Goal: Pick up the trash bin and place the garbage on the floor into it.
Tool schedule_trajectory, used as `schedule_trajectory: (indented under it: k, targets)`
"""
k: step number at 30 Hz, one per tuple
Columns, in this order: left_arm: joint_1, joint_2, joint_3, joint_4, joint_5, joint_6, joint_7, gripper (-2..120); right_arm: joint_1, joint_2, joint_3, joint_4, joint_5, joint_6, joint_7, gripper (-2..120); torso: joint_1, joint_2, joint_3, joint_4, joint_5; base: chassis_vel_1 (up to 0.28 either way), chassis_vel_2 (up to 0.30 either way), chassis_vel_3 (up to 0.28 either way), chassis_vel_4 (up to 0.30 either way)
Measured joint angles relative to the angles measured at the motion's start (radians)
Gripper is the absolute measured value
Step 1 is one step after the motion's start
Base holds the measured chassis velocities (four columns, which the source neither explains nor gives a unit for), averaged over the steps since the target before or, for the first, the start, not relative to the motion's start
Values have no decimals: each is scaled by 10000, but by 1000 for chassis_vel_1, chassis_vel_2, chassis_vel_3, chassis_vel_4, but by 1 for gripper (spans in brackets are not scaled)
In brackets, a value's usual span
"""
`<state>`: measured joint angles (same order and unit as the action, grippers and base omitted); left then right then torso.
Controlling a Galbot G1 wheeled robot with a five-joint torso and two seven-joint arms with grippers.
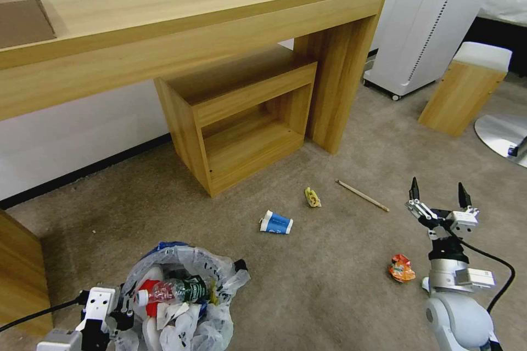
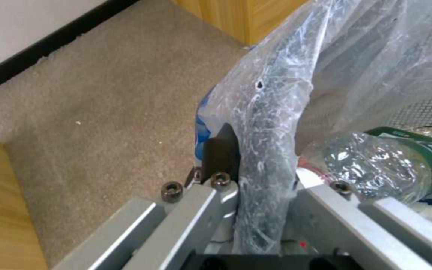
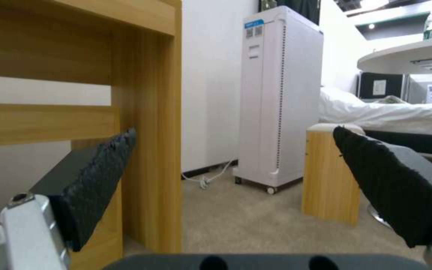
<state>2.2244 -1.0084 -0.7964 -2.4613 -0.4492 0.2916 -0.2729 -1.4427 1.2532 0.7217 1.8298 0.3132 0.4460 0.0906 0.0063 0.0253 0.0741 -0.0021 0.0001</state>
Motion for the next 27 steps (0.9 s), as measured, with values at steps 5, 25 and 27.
schedule_trajectory:
  k: [5, 25, 27]
  targets:
    - [5, -2, -9, 20, -14, -38, -15, 0, 78, -26, -122, -94, -23, 5, 13, 100, 0, 0, 0, 0, 0, -26, -22, -17, -31]
    - [-232, 1068, -731, -365, -2578, 570, -39, 0, 136, -115, -220, -366, -161, 62, -39, 100, 1, 0, 1, -2, 0, -63, -71, -70, -68]
    - [-125, 1475, -1082, -384, -3202, 736, -286, 0, 131, -23, -245, -369, -286, 98, -34, 100, 2, 0, 1, 0, 0, 0, 0, 0, 0]
